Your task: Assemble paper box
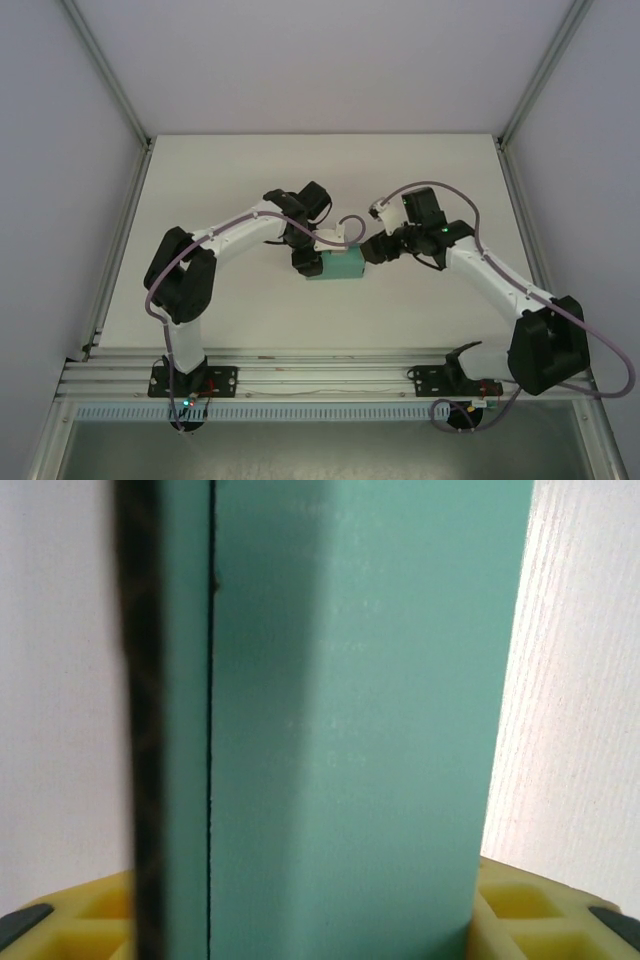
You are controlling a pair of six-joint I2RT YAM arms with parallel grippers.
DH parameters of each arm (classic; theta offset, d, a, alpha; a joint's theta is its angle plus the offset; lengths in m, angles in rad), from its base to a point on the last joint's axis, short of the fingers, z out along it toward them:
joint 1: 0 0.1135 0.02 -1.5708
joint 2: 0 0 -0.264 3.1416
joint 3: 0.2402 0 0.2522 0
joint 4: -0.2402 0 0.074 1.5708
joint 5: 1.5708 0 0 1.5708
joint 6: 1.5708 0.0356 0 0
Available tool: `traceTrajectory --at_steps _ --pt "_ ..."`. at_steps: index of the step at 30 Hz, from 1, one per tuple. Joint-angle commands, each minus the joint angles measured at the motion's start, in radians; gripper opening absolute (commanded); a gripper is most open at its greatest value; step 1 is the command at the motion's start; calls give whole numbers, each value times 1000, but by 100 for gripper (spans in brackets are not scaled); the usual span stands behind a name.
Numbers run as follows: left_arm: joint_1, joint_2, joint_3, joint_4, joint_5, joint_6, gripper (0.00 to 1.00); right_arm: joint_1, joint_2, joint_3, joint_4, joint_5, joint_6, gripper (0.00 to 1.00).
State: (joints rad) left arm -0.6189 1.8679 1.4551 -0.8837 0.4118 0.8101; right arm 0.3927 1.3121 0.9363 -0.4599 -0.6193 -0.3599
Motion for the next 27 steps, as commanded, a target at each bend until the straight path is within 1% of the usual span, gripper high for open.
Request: traceTrajectory --at_steps 1,4,7,11,12,15,21,24,27 --pt "2 27 10 -61 22 1 53 4 25 46 -24 55 -39 52" --pt "2 30 16 -57 18 -8 53 3 56 58 -30 23 -48 41" --pt "2 34 27 -60 16 -16 54 6 75 69 -14 8 -13 26" --pt "2 34 27 -50 17 -23 56 15 72 70 -13 -37 31 14" --pt "2 34 24 -44 16 -28 57 18 64 63 -8 -34 49 13" --pt "2 34 23 -37 16 -37 58 44 27 31 49 20 138 13" --pt "2 34 26 -25 13 -47 59 105 -43 -53 190 189 356 12" --pt "2 34 29 -23 13 -52 60 118 -43 -105 263 221 436 10" --pt "2 34 37 -24 5 -65 60 121 -20 -118 278 258 528 8"
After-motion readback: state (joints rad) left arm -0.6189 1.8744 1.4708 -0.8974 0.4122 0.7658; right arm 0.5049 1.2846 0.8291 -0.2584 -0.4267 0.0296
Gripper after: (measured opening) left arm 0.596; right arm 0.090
